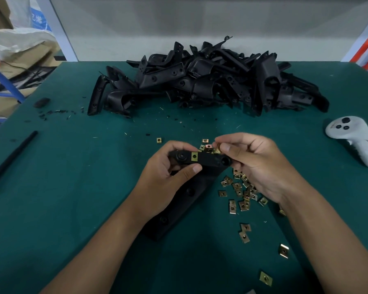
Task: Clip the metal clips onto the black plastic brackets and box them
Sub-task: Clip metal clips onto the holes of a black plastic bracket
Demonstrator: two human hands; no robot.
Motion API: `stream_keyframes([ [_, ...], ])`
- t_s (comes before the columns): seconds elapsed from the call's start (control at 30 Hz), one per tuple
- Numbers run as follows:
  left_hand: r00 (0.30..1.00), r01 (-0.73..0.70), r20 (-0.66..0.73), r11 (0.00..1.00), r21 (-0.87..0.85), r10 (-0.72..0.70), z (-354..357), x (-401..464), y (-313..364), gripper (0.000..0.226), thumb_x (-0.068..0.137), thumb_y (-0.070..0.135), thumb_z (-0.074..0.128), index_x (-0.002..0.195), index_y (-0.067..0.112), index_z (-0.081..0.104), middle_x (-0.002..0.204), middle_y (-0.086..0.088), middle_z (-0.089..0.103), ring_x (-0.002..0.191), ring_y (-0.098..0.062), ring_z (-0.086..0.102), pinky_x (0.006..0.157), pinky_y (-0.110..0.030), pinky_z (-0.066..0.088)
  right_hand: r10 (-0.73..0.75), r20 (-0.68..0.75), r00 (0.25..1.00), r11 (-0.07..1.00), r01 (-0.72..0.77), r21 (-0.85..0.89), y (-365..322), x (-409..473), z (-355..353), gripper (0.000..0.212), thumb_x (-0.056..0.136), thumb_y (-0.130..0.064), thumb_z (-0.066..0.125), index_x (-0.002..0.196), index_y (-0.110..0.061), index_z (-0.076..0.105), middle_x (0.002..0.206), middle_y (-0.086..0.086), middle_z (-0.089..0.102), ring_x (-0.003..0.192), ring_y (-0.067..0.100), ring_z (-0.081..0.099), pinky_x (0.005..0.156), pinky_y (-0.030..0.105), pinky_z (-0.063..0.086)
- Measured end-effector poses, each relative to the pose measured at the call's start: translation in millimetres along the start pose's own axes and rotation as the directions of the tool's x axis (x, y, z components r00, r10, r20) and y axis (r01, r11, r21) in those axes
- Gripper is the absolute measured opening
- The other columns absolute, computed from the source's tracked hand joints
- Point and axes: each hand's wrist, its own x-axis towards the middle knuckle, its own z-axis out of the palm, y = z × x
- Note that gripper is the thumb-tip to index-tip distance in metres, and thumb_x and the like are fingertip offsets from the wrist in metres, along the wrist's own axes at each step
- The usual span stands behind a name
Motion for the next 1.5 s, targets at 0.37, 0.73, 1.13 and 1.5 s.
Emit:
stream_keyframes([
  [0.37,1.0,-0.012,-0.024,0.999,0.038,0.013,2.4,-1.9,3.7,0.026,0.089,0.011,0.074,0.108,0.027,0.066,0.1,0.011,0.074,0.091,-0.003,0.069,0.08,-0.013,0.05,-0.002,-0.03,1.0,0.992,-0.001,-0.128,0.3,-2.1,3.1,0.026,0.074,-0.031,0.077,0.097,-0.021,0.082,0.099,0.008,0.079,0.105,0.041,0.068,0.103,0.064,0.043],
  [0.73,1.0,0.017,-0.006,0.995,0.095,-0.016,3.3,-3.7,6.4,0.024,0.09,0.014,0.074,0.107,0.028,0.065,0.095,0.017,0.074,0.085,0.001,0.069,0.075,-0.01,0.05,-0.035,0.057,0.998,0.955,0.05,-0.293,-2.5,-3.5,-6.6,0.013,0.091,-0.012,0.072,0.097,-0.02,0.079,0.085,-0.006,0.079,0.087,0.004,0.073,0.079,0.01,0.05],
  [1.13,0.987,-0.012,-0.16,0.995,0.098,0.028,-1.7,1.2,4.1,0.022,0.088,0.016,0.075,0.103,0.028,0.066,0.092,0.014,0.074,0.085,-0.003,0.07,0.074,-0.013,0.052,-0.048,0.134,0.99,0.933,0.092,-0.348,-0.4,-7.3,2.1,0.037,0.076,-0.035,0.08,0.113,-0.037,0.076,0.111,-0.006,0.075,0.104,0.009,0.07,0.096,0.031,0.053],
  [1.5,0.982,-0.01,-0.185,0.996,0.085,0.025,0.5,0.2,7.9,0.02,0.084,0.026,0.077,0.101,0.03,0.067,0.091,0.015,0.075,0.084,0.0,0.07,0.074,-0.01,0.051,-0.147,0.092,0.985,0.95,0.167,-0.264,12.7,-1.3,7.6,0.035,0.075,-0.034,0.084,0.109,-0.034,0.076,0.115,-0.003,0.073,0.112,0.014,0.067,0.101,0.034,0.052],
])
